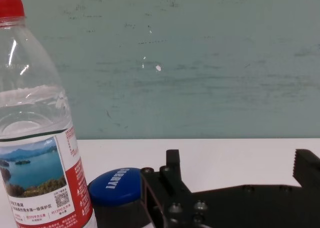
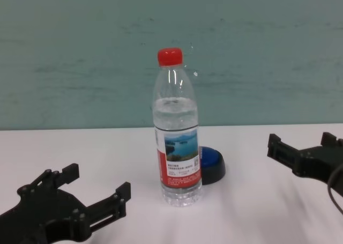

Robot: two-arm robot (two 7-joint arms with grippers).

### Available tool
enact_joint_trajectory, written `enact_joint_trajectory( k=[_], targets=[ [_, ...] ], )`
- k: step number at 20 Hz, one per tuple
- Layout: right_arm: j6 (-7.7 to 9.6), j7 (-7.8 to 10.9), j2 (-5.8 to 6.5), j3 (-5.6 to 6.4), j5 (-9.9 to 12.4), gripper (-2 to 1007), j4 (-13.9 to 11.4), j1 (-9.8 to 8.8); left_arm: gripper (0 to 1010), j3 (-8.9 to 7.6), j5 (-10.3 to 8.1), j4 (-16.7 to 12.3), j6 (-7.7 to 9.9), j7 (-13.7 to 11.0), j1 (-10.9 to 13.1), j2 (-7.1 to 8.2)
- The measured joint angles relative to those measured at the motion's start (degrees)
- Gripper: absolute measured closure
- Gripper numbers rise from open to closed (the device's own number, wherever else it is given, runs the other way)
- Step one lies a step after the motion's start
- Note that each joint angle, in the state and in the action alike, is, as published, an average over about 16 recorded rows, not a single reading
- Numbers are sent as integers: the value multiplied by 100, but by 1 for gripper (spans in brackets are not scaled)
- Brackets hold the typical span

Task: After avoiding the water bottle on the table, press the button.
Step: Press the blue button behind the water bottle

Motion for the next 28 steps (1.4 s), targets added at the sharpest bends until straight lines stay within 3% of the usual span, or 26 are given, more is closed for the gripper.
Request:
enact_joint_trajectory(
  k=[10,16,22,28],
  targets=[
    [-1,12,0,8,0,2,-12,-1,10,2,-13,-1,2,-3,0,7],
    [-9,139,-5,59,18,2,-134,12,10,2,-17,-1,2,-4,1,9],
    [-4,411,-6,150,74,2,-349,51,10,2,-19,-1,1,-5,1,9],
    [50,931,94,191,210,2,-617,65,10,2,-19,0,1,-4,0,9]
  ],
)
